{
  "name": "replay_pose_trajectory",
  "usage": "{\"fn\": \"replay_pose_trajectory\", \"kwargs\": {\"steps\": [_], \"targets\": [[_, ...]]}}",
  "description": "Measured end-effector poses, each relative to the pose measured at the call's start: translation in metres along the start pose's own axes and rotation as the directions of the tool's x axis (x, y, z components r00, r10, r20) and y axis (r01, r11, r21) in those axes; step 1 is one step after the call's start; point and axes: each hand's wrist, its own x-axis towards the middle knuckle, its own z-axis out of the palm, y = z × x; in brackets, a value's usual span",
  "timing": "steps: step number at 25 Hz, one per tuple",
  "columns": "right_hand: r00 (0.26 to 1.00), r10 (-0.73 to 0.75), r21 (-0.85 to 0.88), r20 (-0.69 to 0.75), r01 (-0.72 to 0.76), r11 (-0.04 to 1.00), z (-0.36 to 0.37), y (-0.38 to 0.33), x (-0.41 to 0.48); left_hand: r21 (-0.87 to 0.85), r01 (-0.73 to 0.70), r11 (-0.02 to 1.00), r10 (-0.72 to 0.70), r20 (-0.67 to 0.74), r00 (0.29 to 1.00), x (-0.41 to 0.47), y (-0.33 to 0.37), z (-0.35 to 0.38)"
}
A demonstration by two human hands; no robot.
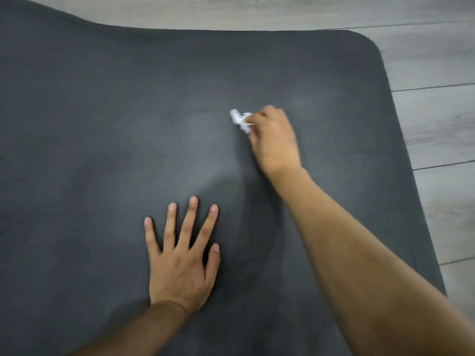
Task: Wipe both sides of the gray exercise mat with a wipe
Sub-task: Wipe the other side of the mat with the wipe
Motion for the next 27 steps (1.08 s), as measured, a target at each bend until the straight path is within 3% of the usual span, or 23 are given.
{"fn": "replay_pose_trajectory", "kwargs": {"steps": [2,5,7,9,11,12,14,17,20,23,25,27], "targets": [[0.970,0.231,-0.075,-0.072,-0.236,0.969,-0.026,0.047,-0.002,-0.016,0.002,1.000,-0.002,-0.009,1.000,0.001,0.000,0.002],[0.910,0.389,-0.030,-0.146,-0.397,0.917,-0.024,0.038,-0.011,-0.006,-0.004,1.000,0.004,-0.014,1.000,0.003,0.002,0.002],[0.945,0.297,0.027,-0.136,-0.296,0.955,-0.011,0.000,-0.029,-0.023,0.001,1.000,-0.001,-0.027,1.000,0.002,0.001,0.005],[0.999,0.048,0.068,-0.025,-0.046,0.997,-0.007,-0.035,-0.061,-0.034,0.007,0.999,-0.008,-0.024,1.000,0.002,0.001,0.006],[0.982,-0.144,0.110,0.118,0.131,0.985,-0.020,-0.038,-0.088,-0.045,0.011,0.999,-0.013,-0.036,0.999,0.002,0.002,0.006],[0.976,-0.156,0.110,0.153,0.140,0.984,-0.030,-0.022,-0.097,-0.047,0.013,0.999,-0.015,-0.044,0.999,0.001,0.002,0.007],[0.995,0.031,0.010,0.096,-0.032,0.999,-0.057,0.020,-0.115,-0.055,0.020,0.998,-0.023,-0.055,0.998,0.000,0.002,0.009],[0.915,0.402,-0.039,-0.043,-0.404,0.914,-0.093,0.069,-0.144,-0.077,0.022,0.997,-0.026,-0.055,0.998,0.001,0.003,0.006],[0.860,0.506,-0.042,-0.060,-0.509,0.860,-0.085,0.067,-0.144,-0.078,0.040,0.996,-0.044,-0.049,0.998,0.000,0.005,0.006],[0.929,0.368,0.008,-0.047,-0.368,0.930,-0.079,0.043,-0.164,-0.038,0.060,0.998,-0.061,-0.035,0.998,-0.001,0.004,0.009],[0.992,0.120,0.044,0.033,-0.121,0.992,-0.078,0.011,-0.213,-0.028,0.058,0.998,-0.057,0.018,0.998,0.000,0.007,0.005],[0.962,-0.181,0.112,0.202,0.161,0.981,-0.089,-0.020,-0.268,-0.067,0.120,0.990,-0.112,0.106,0.988,-0.007,0.019,-0.008]]}}
